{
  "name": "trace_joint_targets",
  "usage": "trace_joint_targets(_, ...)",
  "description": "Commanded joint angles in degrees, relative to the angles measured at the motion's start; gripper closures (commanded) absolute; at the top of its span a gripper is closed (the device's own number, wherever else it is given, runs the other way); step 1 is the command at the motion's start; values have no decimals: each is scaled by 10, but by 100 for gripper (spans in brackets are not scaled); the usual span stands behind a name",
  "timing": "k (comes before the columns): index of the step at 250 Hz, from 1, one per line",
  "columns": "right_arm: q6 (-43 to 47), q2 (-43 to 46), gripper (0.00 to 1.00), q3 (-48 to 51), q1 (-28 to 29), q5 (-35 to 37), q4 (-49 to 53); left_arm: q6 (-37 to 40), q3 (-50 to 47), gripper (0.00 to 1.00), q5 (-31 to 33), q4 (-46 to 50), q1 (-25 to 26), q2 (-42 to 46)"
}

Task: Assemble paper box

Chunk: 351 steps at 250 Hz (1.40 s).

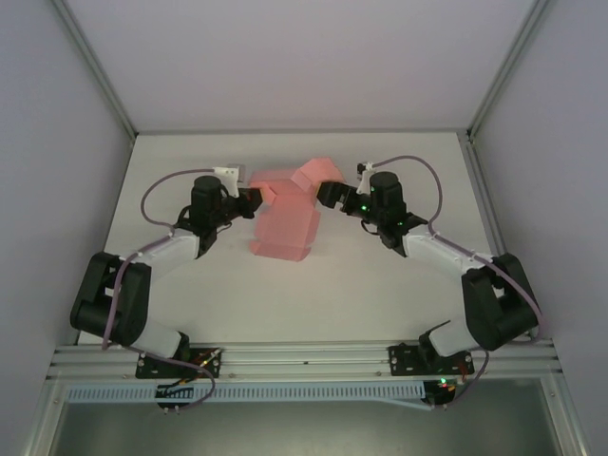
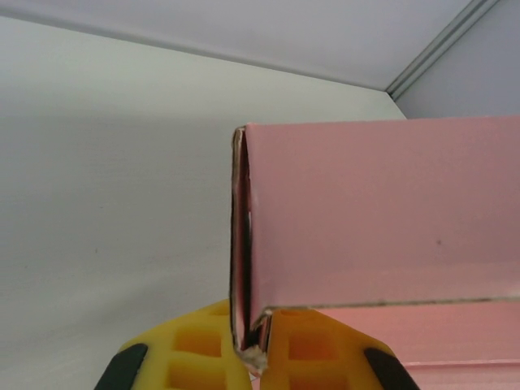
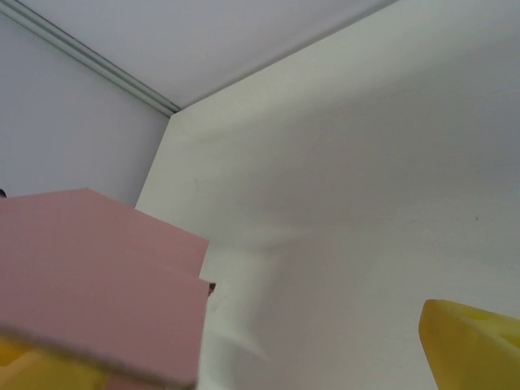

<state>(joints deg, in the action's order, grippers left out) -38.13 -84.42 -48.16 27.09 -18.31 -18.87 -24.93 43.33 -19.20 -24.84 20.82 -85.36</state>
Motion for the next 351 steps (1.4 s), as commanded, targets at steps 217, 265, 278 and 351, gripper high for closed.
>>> trace_joint_targets(217, 183, 230, 2, -4, -69, 133, 230, 52, 9, 100, -38, 10, -13, 8)
trace_joint_targets(265, 261, 145, 9, -49, -66, -48, 232, 47, 11, 100, -39, 12, -13, 6)
trace_joint_targets(278, 262, 122, 12, -58, -60, -79, 232, 45, 12, 100, -39, 12, -13, 6)
trace_joint_targets(351, 278, 14, 15, -125, 41, -96, 203, 21, 18, 100, -38, 8, -13, -12)
